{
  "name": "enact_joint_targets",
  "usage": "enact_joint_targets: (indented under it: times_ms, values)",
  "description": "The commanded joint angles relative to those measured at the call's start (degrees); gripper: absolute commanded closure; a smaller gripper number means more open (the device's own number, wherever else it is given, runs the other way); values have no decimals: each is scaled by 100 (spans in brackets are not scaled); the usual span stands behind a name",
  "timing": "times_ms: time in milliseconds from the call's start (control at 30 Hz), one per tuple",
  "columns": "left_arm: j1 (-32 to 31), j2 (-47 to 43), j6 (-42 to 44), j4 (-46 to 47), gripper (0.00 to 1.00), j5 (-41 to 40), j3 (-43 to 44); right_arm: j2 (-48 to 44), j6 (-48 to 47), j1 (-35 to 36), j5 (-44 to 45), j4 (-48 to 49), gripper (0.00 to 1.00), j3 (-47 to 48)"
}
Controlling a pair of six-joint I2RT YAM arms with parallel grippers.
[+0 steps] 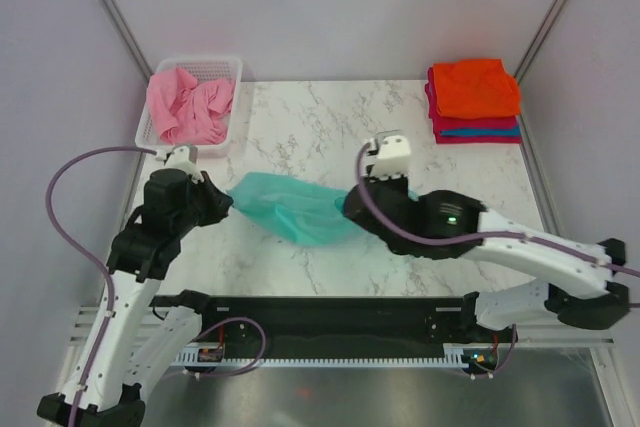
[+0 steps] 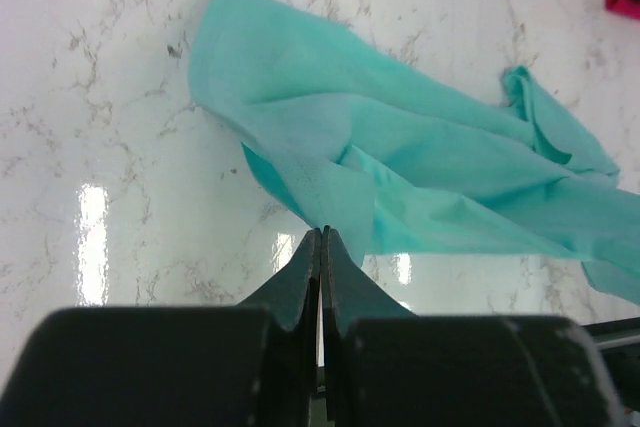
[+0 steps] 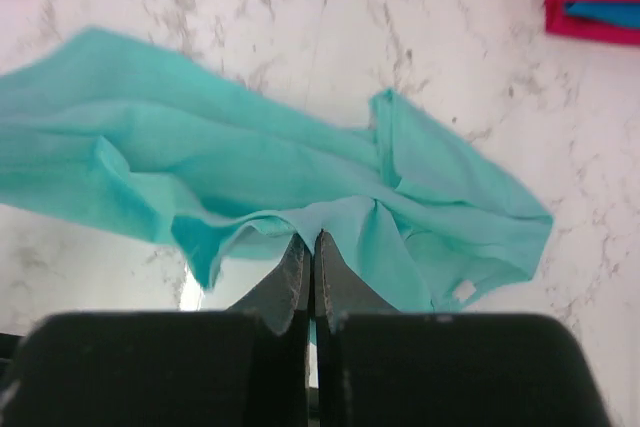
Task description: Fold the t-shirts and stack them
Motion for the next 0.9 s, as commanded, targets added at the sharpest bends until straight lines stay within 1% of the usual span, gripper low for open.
enact_joint_targets:
  times_ms: [0, 67, 100, 133, 167, 200, 233, 267, 300, 367, 433, 500, 533, 600, 633, 700, 733, 767, 800, 833, 867]
  values:
    - [26, -272, 149, 63, 98, -241, 1043, -1099, -1024, 48, 696, 64, 100, 187]
    - [26, -246, 237, -68, 98, -461, 1493, -1445, -1464, 48, 853, 390, 100, 362]
    - [26, -237, 289, -112, 98, -593, 1722, -1716, -1962, 40, 924, 486, 100, 450]
    - [26, -219, 420, -148, 98, -846, 2211, -1841, -2176, 48, 995, 653, 100, 651]
    - [26, -193, 491, -183, 98, -953, 2460, -1964, -2413, 48, 1143, 768, 100, 740]
    - [26, -193, 623, -218, 98, -1059, 2688, -2243, -2859, 48, 1179, 899, 100, 828]
    - [26, -184, 693, -227, 98, -1217, 3126, -2394, -3125, 40, 1171, 1075, 100, 942]
    - [26, -184, 746, -236, 98, -1288, 3322, -2552, -3363, 48, 1145, 1459, 100, 969]
    - [26, -193, 843, -245, 98, -1402, 3672, -2858, -3817, 40, 979, 1672, 100, 1004]
    - [26, -210, 922, -236, 98, -1429, 3981, -3124, -4198, 40, 724, 2180, 100, 1039]
    - [26, -298, 1054, -140, 98, -1351, 4280, -3406, -4559, 31, 189, 2367, 100, 1118]
    - [26, -473, 1229, 44, 98, -1201, 4360, -3555, -4911, 31, -119, 2386, 100, 1171]
    - [17, -500, 1274, 158, 98, -1027, 4395, -3582, -5007, 22, -513, 2395, 100, 1198]
    - [17, -579, 1362, 273, 98, -920, 4440, -3678, -5236, -48, -788, 2421, 100, 1233]
    - [17, -667, 1371, 361, 98, -893, 4422, -3722, -5324, -74, -928, 2586, 100, 1207]
    - [17, -799, 1432, 843, 98, -867, 4204, -3819, -5587, -258, -1026, 2833, 100, 1198]
    - [17, -921, 1459, 1045, 98, -867, 4124, -3811, -5684, -311, -965, 3095, 100, 1233]
    - [17, -940, 1511, 1378, 98, -867, 4062, -3767, -5798, -425, -904, 3176, 100, 1285]
    - [17, -905, 1590, 1494, 98, -858, 4001, -3593, -6061, -444, -790, 3229, 100, 1373]
    - [17, -844, 1634, 1548, 98, -849, 4018, -3460, -6168, -435, -554, 3291, 100, 1591]
    - [17, -608, 1652, 1592, 98, -858, 4061, -3294, -6351, -435, -108, 3309, 100, 1706]
